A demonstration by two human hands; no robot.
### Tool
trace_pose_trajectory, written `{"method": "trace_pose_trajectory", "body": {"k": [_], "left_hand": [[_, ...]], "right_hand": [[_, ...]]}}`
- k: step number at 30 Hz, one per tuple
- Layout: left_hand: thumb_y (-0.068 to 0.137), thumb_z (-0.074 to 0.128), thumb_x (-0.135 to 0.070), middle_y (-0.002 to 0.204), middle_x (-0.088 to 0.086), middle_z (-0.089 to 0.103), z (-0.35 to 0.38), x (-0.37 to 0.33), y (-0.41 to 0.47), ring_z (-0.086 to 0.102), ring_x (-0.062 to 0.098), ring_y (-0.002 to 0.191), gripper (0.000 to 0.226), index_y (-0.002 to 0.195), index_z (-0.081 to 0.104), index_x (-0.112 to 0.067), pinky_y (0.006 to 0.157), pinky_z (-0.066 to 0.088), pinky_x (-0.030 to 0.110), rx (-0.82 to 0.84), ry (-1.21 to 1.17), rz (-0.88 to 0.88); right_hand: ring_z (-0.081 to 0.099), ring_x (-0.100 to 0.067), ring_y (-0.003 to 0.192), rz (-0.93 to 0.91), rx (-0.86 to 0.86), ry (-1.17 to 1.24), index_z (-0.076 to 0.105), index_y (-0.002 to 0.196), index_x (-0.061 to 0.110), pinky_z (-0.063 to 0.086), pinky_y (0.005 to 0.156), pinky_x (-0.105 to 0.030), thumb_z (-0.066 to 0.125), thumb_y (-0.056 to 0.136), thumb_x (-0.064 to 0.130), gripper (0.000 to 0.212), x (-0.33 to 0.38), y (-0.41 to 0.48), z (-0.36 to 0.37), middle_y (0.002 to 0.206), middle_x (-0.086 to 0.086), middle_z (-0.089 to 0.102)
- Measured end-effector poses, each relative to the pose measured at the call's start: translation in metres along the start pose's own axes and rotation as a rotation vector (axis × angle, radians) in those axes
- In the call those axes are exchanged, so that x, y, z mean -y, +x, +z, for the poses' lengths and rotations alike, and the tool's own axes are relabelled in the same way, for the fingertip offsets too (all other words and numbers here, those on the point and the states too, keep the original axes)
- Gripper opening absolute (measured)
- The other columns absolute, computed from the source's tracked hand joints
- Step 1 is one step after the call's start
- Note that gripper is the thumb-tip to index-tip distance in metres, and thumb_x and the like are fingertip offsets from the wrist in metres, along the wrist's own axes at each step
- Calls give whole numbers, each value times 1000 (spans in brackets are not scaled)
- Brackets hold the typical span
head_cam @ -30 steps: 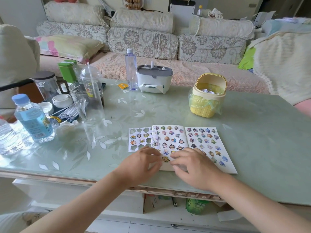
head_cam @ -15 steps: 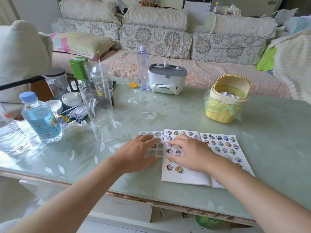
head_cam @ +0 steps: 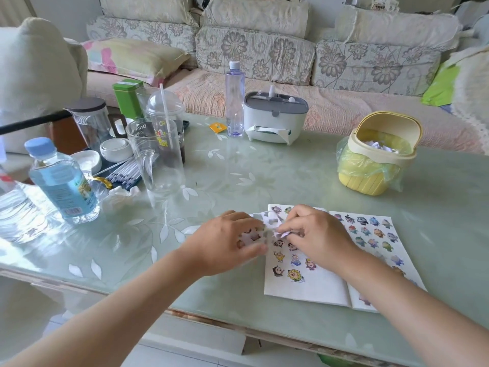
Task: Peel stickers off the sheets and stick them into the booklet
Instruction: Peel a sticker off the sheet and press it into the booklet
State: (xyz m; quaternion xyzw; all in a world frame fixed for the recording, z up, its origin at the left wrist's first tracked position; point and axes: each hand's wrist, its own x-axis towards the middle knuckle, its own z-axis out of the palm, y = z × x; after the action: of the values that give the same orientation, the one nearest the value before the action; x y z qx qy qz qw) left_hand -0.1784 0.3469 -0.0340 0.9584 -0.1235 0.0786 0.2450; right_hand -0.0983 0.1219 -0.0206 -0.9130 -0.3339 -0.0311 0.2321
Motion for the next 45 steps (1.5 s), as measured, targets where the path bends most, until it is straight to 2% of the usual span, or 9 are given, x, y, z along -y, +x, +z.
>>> {"method": "trace_pose_trajectory", "body": {"k": [8,14,18,22,26,30,35,39,45], "left_hand": [[98,51,-51,150,-12,44,-20,-10,19,34,10,140,65,155,31,-28,113,26,26,74,-115,-325],[88,71,-22,98,-9,76,-22,-25,37,71,7,92,22,107,73,-35,87,57,25,39,-623,-485],[87,74,-24,78,-10,74,-19,-32,40,66,1,65,5,86,74,-28,59,50,15,-44,-613,-511],[86,75,-23,82,-1,77,-14,-36,42,68,10,70,3,84,74,-21,66,53,24,-113,-684,-526],[89,74,-18,81,2,76,-13,-46,44,68,15,72,6,83,72,-16,69,52,25,-156,-889,-439],[85,79,-23,82,-3,73,-11,-50,45,63,9,69,14,89,66,-19,64,45,22,-203,-749,-361],[86,73,-40,130,-18,53,-20,-46,40,48,8,121,48,131,54,-37,99,41,25,-351,-110,12],[94,66,-31,94,-22,69,-26,-48,42,58,3,94,13,101,75,-37,86,46,26,-316,-109,42],[90,70,-18,79,-19,71,-25,-54,43,65,4,78,19,86,73,-36,77,51,22,-254,-409,-172]], "right_hand": [[53,0,60,-195,-144,135,80,98,34,38,59,-13,79,77,1,39,-10,-6,-25,89,21,62],[55,-1,66,-156,-187,78,79,99,36,38,60,-11,73,83,2,38,-14,-5,-30,97,22,62],[56,1,100,-20,-54,101,63,99,38,46,81,-23,47,78,-10,55,-12,-3,-37,116,25,52],[47,-7,125,-78,-194,135,62,125,26,36,108,-23,47,75,-1,59,6,-1,-40,130,11,53],[54,-9,119,-96,-197,-33,62,133,27,38,99,-27,51,91,45,48,18,1,-36,130,12,63],[65,-8,101,20,-183,191,70,118,28,50,89,-29,69,92,32,27,17,1,-37,109,14,72],[63,-4,76,69,30,266,70,101,33,52,76,-31,61,97,27,12,15,1,-45,83,15,70],[63,-1,83,97,88,329,66,107,36,51,82,-27,60,98,29,13,15,-1,-50,91,14,70],[62,4,78,97,-10,419,70,96,32,45,73,-13,70,92,33,4,14,3,-49,85,23,69]]}}
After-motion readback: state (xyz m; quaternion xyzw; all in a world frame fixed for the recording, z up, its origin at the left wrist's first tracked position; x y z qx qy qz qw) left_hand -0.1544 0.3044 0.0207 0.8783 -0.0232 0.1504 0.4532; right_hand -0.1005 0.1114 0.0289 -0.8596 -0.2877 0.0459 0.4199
